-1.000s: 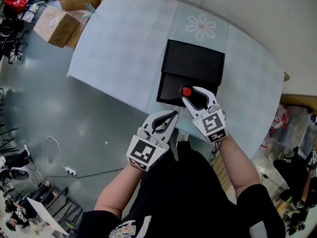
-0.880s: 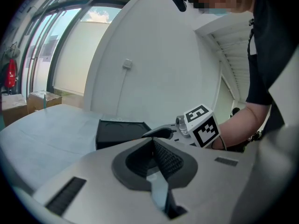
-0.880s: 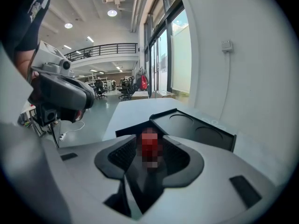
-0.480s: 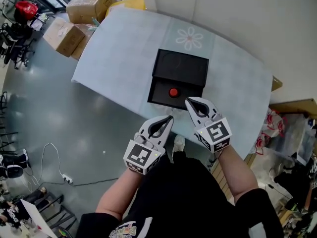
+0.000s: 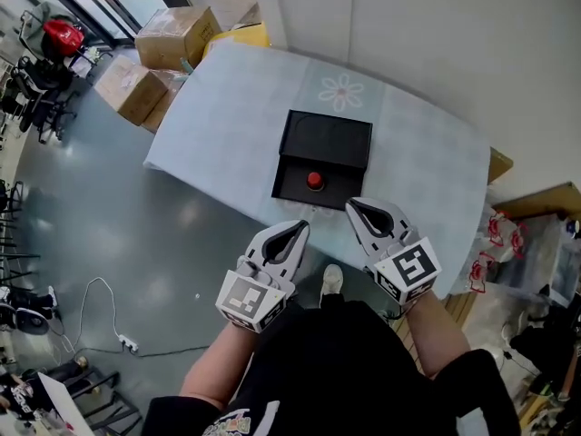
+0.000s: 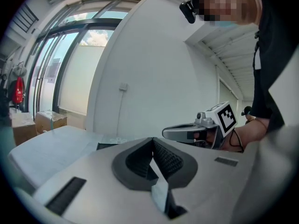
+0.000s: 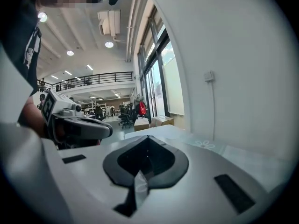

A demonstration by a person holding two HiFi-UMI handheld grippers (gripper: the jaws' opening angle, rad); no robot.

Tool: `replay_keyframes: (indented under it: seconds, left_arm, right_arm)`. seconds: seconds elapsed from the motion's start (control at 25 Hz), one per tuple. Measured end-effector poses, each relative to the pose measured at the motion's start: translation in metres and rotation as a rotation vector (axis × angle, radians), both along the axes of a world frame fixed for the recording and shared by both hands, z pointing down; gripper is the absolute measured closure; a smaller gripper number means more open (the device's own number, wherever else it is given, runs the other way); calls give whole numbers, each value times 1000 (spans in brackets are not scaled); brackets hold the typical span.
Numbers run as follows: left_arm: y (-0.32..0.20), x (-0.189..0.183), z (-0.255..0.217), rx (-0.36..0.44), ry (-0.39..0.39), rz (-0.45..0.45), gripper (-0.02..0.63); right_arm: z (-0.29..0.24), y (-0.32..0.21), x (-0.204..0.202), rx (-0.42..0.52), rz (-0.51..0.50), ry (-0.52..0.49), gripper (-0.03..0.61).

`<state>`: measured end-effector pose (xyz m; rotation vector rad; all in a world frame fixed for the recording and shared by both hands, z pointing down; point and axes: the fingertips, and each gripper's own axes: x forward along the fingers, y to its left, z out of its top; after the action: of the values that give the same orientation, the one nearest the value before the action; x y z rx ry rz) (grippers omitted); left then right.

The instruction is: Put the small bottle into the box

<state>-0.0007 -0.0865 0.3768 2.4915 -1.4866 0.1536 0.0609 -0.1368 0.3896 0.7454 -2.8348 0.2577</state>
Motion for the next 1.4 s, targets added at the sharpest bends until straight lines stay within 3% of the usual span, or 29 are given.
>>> replay_keyframes:
  seconds: [0.2,0.76,1.4]
  left_arm:
    - [11,-11,-7,15,1,19,606]
    - [64,-43,1,28,23,182,606]
    - [88,-72,13,7,45,287,606]
  right_arm:
    - [-11,24,-8,6,22,-11,569]
    - [-11,92,-51,-2,121,28,569]
    - [-2,126,-81,-23,220,53,569]
